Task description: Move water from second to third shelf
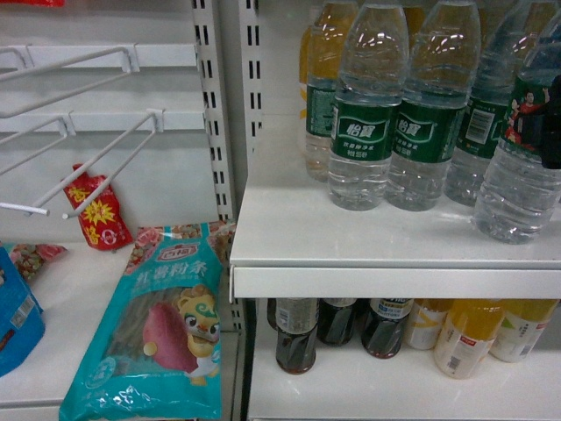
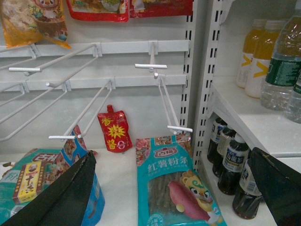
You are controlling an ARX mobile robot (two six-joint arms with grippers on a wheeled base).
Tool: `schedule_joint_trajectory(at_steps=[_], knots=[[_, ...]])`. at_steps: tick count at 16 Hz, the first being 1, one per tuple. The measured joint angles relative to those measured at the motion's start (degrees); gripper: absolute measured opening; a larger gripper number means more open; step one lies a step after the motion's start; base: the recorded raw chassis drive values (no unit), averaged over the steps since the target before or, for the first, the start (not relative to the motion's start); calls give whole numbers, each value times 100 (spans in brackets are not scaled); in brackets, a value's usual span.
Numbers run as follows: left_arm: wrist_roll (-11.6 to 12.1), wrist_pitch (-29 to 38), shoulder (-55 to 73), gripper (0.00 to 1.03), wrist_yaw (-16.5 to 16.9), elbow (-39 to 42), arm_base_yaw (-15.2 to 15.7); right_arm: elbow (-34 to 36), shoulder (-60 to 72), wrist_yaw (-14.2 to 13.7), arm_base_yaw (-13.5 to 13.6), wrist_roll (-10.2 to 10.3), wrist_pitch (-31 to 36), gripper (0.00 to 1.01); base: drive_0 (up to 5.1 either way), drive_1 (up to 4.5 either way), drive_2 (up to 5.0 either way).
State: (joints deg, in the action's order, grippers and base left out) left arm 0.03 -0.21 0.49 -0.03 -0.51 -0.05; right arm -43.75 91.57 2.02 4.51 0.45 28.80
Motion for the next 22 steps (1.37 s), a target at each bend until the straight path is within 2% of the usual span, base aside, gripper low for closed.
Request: schedule_joint_trajectory(at_steps=[1, 4, 11, 16, 22], knots=[[0, 0, 0, 98, 0, 0, -2, -9, 0, 4, 0, 4, 7, 67, 0, 0, 0], [0, 0, 0, 98, 0, 0, 0, -83, -7, 20, -2, 0, 39, 98, 0, 0, 0], [0, 0, 0, 98, 0, 0, 0, 31, -345, 179, -125, 42, -225, 98, 0, 0, 0], [0, 0, 0, 98, 0, 0, 0, 446, -970, 350, -190, 450, -503, 98, 0, 0, 0], [0, 0, 0, 98, 0, 0, 0, 1102, -2293, 369, -107, 511, -1014, 98, 0, 0, 0]])
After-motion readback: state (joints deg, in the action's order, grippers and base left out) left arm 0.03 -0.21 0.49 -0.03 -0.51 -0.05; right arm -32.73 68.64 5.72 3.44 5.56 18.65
